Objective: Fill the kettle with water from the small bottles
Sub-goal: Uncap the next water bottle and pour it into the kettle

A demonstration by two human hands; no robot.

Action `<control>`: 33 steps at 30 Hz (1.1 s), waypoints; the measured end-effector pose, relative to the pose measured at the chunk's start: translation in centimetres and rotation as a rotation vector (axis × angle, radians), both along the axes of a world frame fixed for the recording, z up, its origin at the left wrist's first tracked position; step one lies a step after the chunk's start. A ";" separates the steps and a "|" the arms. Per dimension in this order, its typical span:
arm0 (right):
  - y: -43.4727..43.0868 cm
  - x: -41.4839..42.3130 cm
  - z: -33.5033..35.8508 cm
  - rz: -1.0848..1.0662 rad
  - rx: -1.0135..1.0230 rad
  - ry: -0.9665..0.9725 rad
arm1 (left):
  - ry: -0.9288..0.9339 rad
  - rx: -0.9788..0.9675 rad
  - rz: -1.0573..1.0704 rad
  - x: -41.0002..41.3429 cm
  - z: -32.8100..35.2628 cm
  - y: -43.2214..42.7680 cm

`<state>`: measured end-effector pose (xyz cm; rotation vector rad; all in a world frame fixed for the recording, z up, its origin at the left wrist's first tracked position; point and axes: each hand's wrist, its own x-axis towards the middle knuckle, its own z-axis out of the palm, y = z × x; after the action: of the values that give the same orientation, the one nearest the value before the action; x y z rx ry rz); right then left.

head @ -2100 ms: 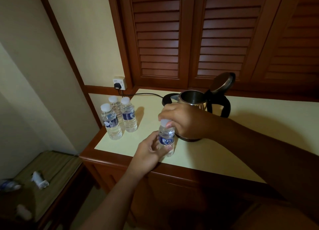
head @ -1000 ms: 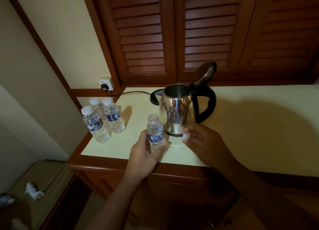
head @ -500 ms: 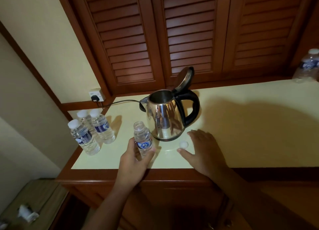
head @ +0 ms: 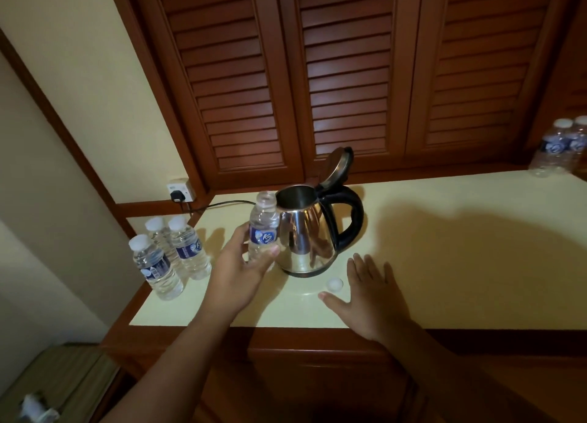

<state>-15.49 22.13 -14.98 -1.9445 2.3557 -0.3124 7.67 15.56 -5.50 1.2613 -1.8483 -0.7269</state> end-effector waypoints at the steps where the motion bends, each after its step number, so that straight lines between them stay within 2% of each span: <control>1: 0.1 0.0 0.0 0.003 -0.004 0.005 | -0.034 -0.021 0.006 -0.1 0.7 -0.4; 5: 0.0 -0.2 -0.1 0.009 -0.010 -0.001 | -0.177 -0.160 0.054 0.0 3.2 -2.4; 12: -0.2 -0.3 -0.3 0.013 -0.030 -0.018 | -0.469 -0.239 0.146 0.6 6.3 -5.1; 18: -0.2 -0.2 -0.4 0.027 -0.068 -0.028 | -0.733 -0.355 0.141 0.9 7.7 -6.5; 25: -0.3 -0.3 -0.7 0.027 -0.098 -0.023 | -0.895 -0.525 0.145 1.1 8.7 -7.0; 33: 0.2 0.0 -0.6 0.049 -0.182 -0.032 | -0.979 -0.615 0.134 0.7 9.3 -6.7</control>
<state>-15.47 22.30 -15.56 -2.0527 2.3290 -0.5680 8.32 8.83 3.81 1.3796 -2.4028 0.6488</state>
